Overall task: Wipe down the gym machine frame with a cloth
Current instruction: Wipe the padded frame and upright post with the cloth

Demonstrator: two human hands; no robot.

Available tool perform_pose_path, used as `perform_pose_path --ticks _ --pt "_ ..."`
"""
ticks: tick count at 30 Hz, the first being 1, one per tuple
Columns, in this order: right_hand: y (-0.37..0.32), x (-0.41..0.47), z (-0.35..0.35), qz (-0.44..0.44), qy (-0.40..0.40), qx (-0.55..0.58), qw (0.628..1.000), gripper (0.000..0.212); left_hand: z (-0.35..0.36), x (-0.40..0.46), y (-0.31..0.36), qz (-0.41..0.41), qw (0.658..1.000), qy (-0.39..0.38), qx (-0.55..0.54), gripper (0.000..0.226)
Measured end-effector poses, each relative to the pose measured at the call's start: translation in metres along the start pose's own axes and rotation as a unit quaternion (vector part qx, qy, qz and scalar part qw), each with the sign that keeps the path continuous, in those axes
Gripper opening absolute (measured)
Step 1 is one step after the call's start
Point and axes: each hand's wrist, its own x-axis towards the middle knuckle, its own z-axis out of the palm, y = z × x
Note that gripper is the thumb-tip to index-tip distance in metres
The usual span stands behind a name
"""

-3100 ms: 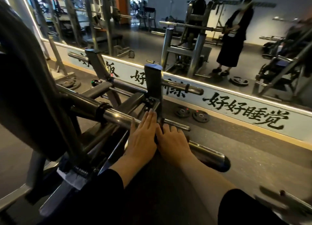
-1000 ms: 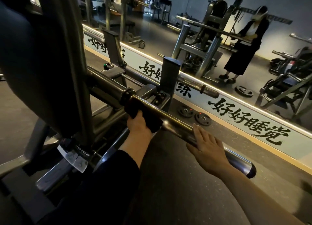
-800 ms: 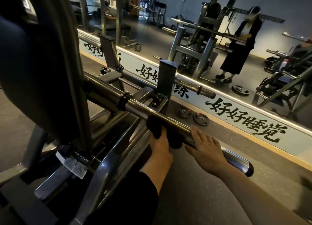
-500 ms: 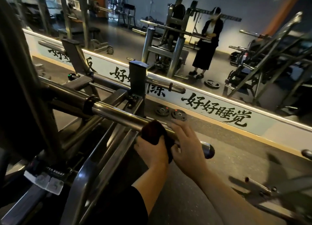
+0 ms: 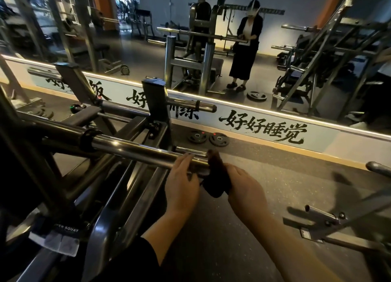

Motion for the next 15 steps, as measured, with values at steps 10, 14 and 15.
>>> perform_pose_path --ticks 10,14,15 --pt "-0.067 0.037 0.022 0.011 -0.119 -0.081 0.990 0.084 -0.087 0.039 -0.056 -0.005 0.953 -0.045 0.299 0.059" --pt "-0.116 0.067 0.040 -0.076 -0.167 -0.093 0.979 0.083 -0.105 0.048 -0.057 0.018 0.954 -0.058 0.295 0.056" --pt "-0.126 0.074 0.045 -0.085 -0.170 -0.085 0.978 0.082 -0.110 0.049 -0.055 0.027 0.961 -0.060 0.270 0.053"
